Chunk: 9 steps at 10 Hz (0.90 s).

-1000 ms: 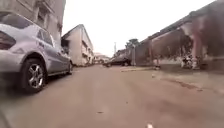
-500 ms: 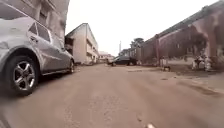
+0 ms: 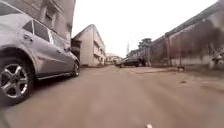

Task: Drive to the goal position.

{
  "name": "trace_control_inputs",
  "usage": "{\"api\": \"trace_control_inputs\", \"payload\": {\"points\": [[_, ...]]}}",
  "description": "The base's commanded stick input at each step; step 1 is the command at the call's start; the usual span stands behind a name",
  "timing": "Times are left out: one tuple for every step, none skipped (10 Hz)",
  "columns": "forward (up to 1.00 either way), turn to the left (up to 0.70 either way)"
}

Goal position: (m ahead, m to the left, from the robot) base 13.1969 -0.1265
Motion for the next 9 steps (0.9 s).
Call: {"api": "trace_control_inputs", "payload": {"points": [[1.00, 0.00], [1.00, 0.00], [1.00, 0.00], [1.00, 0.00], [1.00, 0.00], [1.00, 0.00], [1.00, 0.00], [1.00, 0.00], [1.00, 0.00]]}}
